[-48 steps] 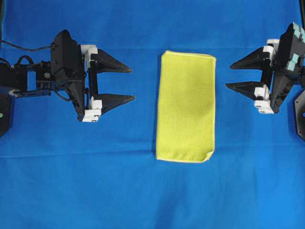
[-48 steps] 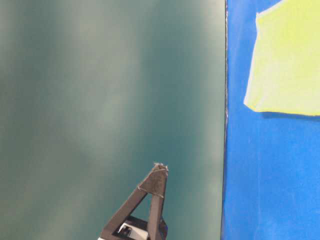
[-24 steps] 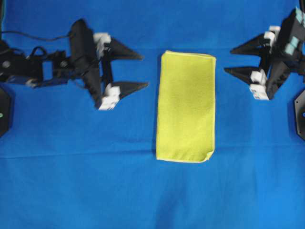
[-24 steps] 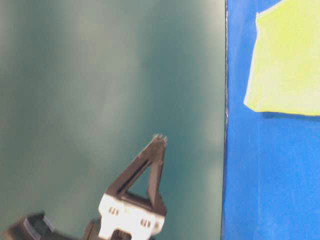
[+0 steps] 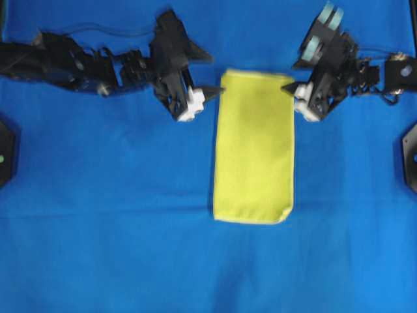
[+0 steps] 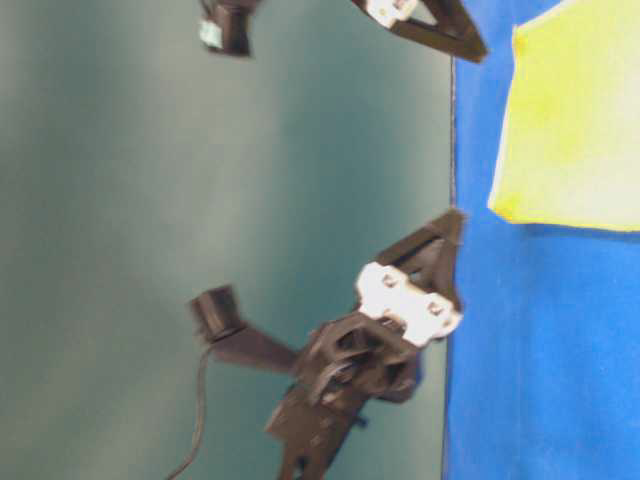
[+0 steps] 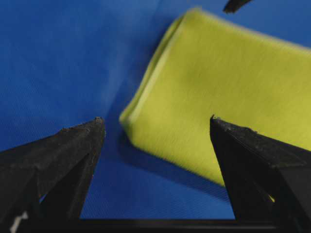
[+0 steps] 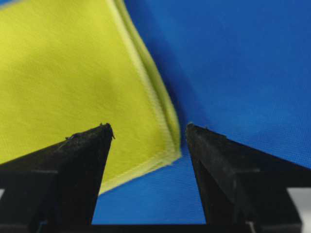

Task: Fold the yellow towel.
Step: 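Move both grippers to the towel's top corners and grasp them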

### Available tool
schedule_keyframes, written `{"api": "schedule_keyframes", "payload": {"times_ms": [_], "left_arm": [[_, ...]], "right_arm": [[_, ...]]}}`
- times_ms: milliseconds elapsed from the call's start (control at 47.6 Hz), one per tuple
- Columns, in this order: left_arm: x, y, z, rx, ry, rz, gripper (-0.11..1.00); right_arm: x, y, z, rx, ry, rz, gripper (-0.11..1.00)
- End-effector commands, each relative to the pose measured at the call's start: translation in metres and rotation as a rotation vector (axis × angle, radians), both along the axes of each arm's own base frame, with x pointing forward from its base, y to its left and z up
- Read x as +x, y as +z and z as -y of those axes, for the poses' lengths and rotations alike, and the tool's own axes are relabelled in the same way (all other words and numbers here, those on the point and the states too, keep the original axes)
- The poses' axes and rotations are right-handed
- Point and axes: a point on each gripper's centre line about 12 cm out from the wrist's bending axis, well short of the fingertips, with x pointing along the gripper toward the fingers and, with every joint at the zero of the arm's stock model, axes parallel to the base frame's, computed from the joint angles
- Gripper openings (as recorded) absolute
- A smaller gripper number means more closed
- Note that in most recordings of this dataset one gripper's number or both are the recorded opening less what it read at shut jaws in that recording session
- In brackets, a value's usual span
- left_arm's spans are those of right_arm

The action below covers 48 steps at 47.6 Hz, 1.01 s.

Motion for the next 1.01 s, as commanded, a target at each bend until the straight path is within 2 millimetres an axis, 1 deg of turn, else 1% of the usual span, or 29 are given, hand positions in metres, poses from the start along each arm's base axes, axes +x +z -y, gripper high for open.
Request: {"api": "schedule_keyframes", "payload": {"times_ms": [0,147,231,336,420,504,567,609,651,672,756,798,841,862,988], "left_arm": [[0.008,0.002,-0.013,0.01,0.021,0.019,0.83],[0.014,-0.023,-0.028,-0.001,0.046,-0.021,0.83],[0.015,-0.031,-0.035,-0.006,0.06,-0.034,0.83],[0.017,-0.036,-0.042,-0.008,0.073,-0.038,0.83],[0.018,-0.038,-0.043,-0.005,0.073,-0.039,0.82],[0.019,-0.039,-0.044,-0.006,0.072,-0.044,0.79],[0.02,-0.041,-0.041,-0.007,0.064,-0.053,0.71],[0.02,-0.042,-0.039,-0.007,0.058,-0.063,0.62],[0.02,-0.043,-0.036,-0.002,0.048,-0.072,0.52],[0.02,-0.043,-0.035,0.002,0.042,-0.074,0.44],[0.022,-0.044,-0.029,0.026,0.012,-0.087,0.21],[0.023,-0.043,-0.026,0.037,-0.001,-0.092,0.11],[0.024,-0.043,-0.024,0.045,-0.01,-0.095,0.03],[0.024,-0.043,-0.024,0.046,-0.011,-0.095,0.02],[0.025,-0.039,-0.025,0.055,-0.014,-0.095,0.02]], "right_arm": [[0.007,-0.001,0.008,-0.009,-0.008,-0.012,0.63],[0.005,-0.015,0.016,0.01,-0.031,-0.05,0.63],[0.003,-0.024,0.021,0.024,-0.045,-0.065,0.63],[0.002,-0.033,0.025,0.041,-0.054,-0.073,0.63],[0.003,-0.036,0.028,0.049,-0.056,-0.068,0.63],[0.004,-0.037,0.028,0.049,-0.052,-0.069,0.62],[0.003,-0.038,0.027,0.05,-0.052,-0.071,0.58],[0.003,-0.038,0.027,0.051,-0.051,-0.071,0.5],[0.003,-0.038,0.026,0.051,-0.047,-0.065,0.41],[0.003,-0.038,0.026,0.052,-0.046,-0.064,0.35],[0.003,-0.037,0.025,0.054,-0.039,-0.05,0.11],[0.004,-0.037,0.024,0.057,-0.039,-0.043,0.04],[0.004,-0.036,0.024,0.057,-0.037,-0.041,0.04],[0.004,-0.036,0.024,0.057,-0.037,-0.041,0.04],[0.003,-0.036,0.024,0.061,-0.048,-0.039,0.04]]}}
